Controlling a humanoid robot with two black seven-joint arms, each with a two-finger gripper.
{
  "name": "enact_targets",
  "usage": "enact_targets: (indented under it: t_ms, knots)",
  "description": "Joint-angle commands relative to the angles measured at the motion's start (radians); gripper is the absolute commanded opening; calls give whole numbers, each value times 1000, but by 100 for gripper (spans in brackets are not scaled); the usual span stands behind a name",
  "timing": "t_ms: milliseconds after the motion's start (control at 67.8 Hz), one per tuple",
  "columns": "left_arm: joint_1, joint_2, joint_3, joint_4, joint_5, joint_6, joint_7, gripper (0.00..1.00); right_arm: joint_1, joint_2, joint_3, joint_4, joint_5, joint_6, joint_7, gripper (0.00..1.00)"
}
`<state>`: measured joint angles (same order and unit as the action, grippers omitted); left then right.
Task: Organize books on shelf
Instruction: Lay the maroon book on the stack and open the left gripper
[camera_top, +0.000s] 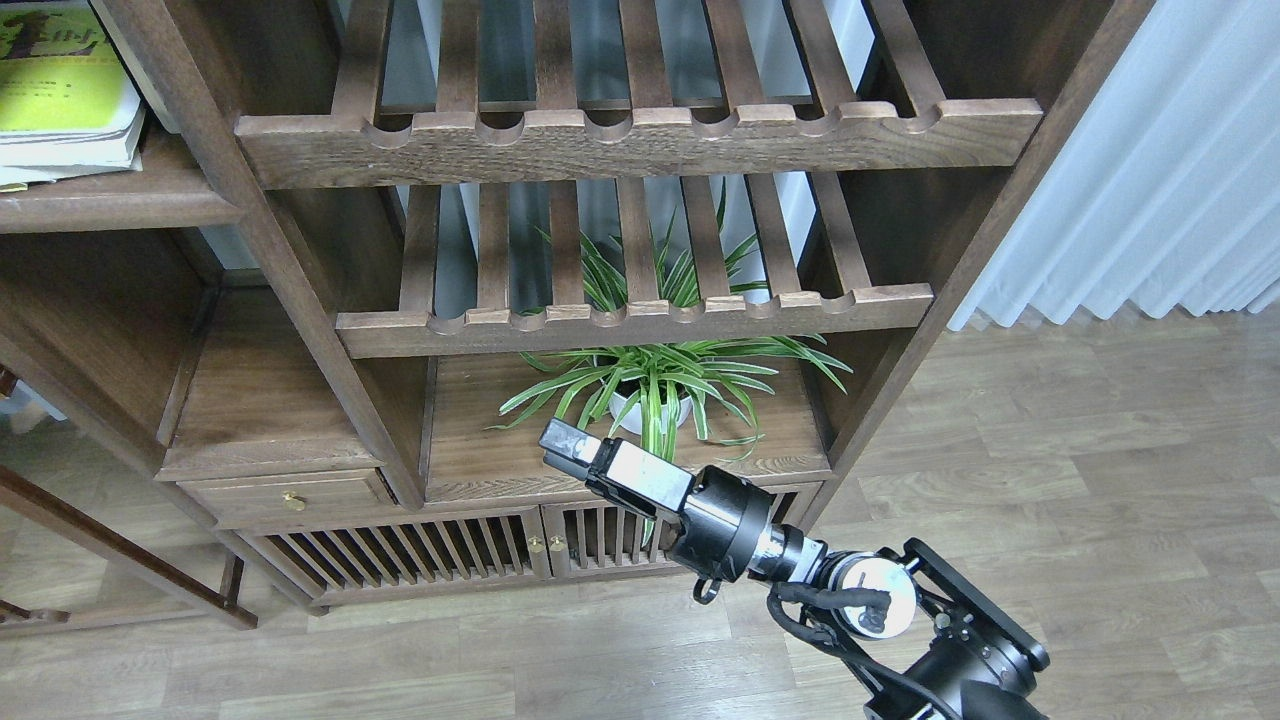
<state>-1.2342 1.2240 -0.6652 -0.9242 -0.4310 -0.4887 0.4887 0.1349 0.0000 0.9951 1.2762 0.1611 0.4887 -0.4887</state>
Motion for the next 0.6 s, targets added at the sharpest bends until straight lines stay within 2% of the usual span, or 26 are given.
enact_targets:
  t_ms: [0,295,590]
  knots:
    - [-24,-40,-4,53,1,0,0,0,-4,0,-3,0,0,0,0,99]
    - [-62,-181,-2,173,3,0,0,0,-9,0,-7,0,0,0,0,99]
    - [-67,-273,1,272,3,0,0,0,-9,0,-15,0,0,0,0,99]
